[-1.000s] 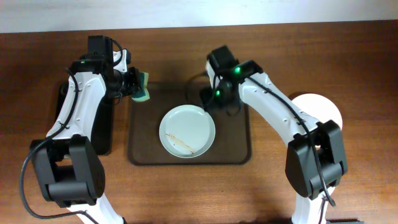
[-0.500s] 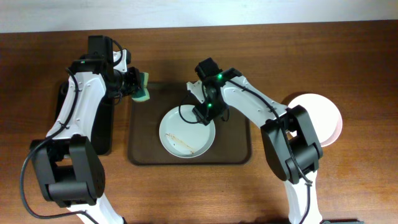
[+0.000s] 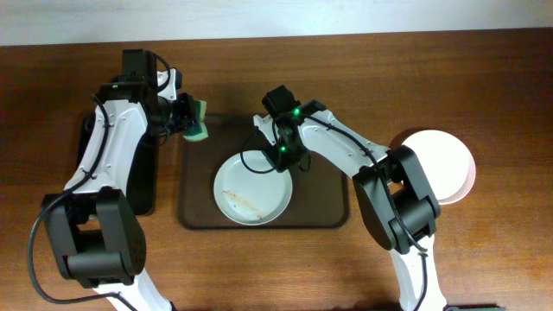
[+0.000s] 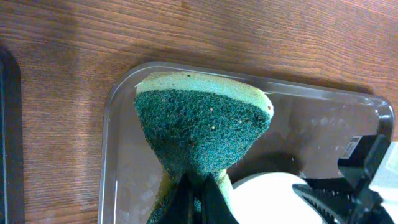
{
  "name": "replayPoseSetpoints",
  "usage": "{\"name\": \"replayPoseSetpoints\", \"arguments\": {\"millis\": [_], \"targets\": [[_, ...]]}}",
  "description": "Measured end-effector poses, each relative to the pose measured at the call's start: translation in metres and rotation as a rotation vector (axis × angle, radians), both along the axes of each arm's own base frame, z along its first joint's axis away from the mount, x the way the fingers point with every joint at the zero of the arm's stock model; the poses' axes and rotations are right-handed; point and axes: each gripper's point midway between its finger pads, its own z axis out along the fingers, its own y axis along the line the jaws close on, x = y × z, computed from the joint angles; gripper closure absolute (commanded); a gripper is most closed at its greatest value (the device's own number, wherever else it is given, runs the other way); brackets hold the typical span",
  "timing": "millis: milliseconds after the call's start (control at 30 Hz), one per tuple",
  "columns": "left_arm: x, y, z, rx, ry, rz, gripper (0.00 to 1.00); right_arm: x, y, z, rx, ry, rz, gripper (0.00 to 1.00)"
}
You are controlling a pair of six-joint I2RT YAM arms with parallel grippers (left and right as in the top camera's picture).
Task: Clean dirty plates on tray and stack at the side
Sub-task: 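Slide the last plate left toward the sponge with the right gripper, then scrub the last plate with the sponge in the left gripper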
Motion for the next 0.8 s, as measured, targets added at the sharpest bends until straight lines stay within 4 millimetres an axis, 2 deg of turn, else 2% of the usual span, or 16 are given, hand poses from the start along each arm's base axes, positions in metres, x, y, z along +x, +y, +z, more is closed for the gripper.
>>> {"name": "replayPoseSetpoints", "arguments": {"millis": [133,233,267,467,667,800], "targets": [[0.000,0.000,0.000,0.000,0.000,0.000,0.99,-0.001,0.002,0.001,0.016,0.031,-0.088,0.96],[0.000,0.000,0.000,0.000,0.000,0.000,0.99,-0.001,-0.004,0.000,0.006,0.087,-0.267,0.96],[0.000,0.000,0.000,0.000,0.000,0.000,0.99,-0.001,-0.015,-0.001,-0.021,0.129,-0.427,0.96],[-0.004,-0.009,-0.006,0.002,0.013,-0.020,0.99,0.027,-0.049,0.000,-0.050,0.114,-0.798,0.96],[-0.023,-0.049,-0.027,0.010,0.067,-0.114,0.99,0.032,-0.052,0.000,-0.053,0.095,-0.889,0.96],[-0.024,-0.065,-0.039,0.017,0.081,-0.150,0.99,0.034,-0.045,0.001,-0.040,0.076,-0.896,0.96]]}}
